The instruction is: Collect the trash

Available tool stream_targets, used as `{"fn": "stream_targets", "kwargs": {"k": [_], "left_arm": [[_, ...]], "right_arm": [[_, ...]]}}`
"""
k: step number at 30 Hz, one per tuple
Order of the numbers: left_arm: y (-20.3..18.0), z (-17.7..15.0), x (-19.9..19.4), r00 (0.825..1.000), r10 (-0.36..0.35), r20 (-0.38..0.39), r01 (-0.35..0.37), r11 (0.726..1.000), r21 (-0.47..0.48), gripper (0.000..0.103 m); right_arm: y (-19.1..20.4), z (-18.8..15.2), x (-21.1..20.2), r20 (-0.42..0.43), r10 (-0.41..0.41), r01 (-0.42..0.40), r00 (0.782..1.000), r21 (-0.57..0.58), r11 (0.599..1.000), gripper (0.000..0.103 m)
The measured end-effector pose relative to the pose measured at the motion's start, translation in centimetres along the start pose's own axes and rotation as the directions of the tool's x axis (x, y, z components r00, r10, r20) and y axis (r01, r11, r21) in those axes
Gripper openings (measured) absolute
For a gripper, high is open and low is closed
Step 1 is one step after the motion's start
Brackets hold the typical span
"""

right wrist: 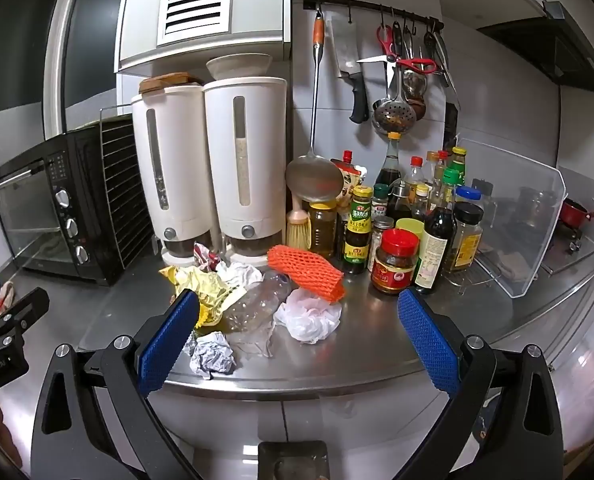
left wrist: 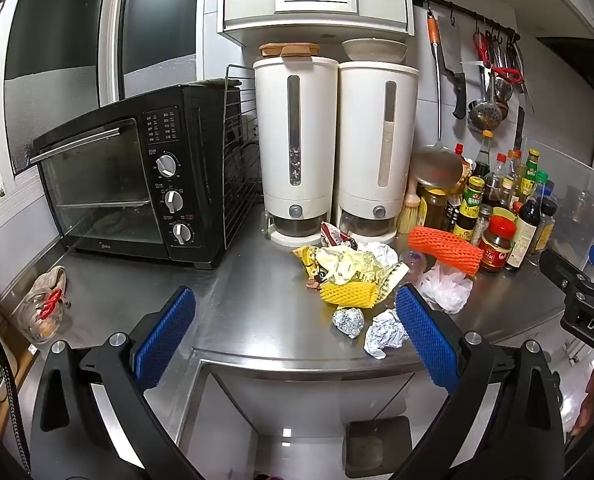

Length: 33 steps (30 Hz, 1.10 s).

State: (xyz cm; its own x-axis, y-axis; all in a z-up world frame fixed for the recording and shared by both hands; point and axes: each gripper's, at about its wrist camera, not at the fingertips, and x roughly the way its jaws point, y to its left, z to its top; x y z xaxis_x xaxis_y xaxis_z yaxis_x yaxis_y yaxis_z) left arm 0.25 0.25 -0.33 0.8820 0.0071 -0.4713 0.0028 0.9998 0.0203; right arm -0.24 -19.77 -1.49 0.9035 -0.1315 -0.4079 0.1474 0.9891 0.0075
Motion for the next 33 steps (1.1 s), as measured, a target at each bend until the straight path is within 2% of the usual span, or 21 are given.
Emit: {"fn": "stream_targets", "kwargs": {"k": [33], "left_arm": [[-0.5, -0.2, 0.7, 1.0, 0.018, -0.014, -0.017, 1.0, 0.011, 0.095]], "right_arm": [[0.1, 0.2, 0.9, -0.008, 0.008, -0.008, 1.0, 0.004, 1.0, 0.1]]}}
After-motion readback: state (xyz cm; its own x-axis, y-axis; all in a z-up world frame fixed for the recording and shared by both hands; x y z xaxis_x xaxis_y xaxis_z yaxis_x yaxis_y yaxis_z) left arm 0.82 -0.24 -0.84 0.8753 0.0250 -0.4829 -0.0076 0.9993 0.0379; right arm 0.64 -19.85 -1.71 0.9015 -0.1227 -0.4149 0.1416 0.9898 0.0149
